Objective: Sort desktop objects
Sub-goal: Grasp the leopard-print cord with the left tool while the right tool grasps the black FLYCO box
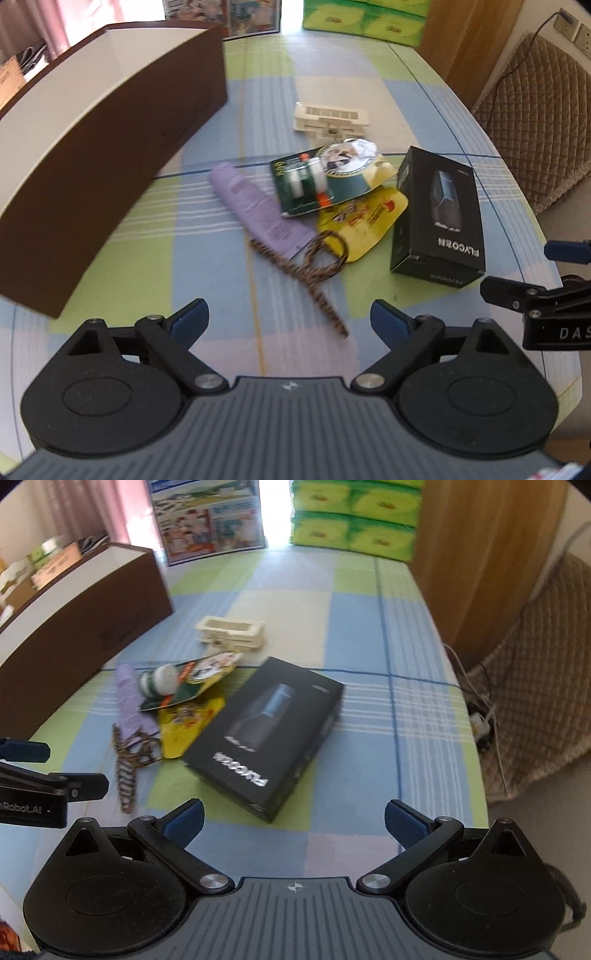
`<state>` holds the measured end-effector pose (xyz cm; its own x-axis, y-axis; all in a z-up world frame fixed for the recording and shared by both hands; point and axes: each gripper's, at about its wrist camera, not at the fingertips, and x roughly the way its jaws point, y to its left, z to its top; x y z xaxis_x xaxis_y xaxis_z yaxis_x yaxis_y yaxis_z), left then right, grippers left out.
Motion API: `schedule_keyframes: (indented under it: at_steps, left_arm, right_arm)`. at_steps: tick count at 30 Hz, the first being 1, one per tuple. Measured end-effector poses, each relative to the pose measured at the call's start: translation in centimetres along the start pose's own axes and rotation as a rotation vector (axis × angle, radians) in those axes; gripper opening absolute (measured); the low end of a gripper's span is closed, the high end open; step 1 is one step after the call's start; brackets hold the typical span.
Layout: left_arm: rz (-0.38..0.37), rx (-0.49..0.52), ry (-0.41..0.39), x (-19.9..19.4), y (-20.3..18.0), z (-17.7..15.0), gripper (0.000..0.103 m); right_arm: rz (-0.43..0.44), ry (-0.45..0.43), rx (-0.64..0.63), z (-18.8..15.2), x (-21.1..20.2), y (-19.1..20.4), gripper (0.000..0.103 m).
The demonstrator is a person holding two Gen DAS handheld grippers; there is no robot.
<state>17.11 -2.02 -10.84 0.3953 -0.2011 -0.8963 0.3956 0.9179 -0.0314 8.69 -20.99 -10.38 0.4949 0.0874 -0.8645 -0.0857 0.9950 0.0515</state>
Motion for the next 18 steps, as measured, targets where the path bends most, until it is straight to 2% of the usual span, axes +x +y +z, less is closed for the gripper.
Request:
schedule_keyframes:
  at_steps: [4, 9, 10, 12, 18]
  left_arm:
    - [0.028, 0.053, 0.004, 2.1, -1.1, 0.6, 0.090]
    - [0.053, 0.095, 0.041, 4.4, -1.3, 0.5, 0.079]
    - [0.059, 0.098, 0.047, 4.6, -1.1, 0.3, 0.078]
    - [0.058, 0.100, 0.052, 4.8, -0.5, 0.1, 0.067]
    - [0.071, 0.058, 0.053, 4.2, 2.5, -0.8, 0.063]
  right_arm:
    - [-0.017, 0.021, 0.056, 0.0, 0.6, -1.3, 0.101]
    - [-0.024, 0.029, 0.091, 0.2, 1.0, -2.2, 0.101]
    - [-0.024, 0.026, 0.097, 0.3, 1.0, -2.3, 0.101]
    - [-0.012, 0.016, 0.109, 0.6, 1.1, -2.3, 0.101]
    - [0.041, -0.035, 0.113, 2.3, 1.8, -0.6, 0.101]
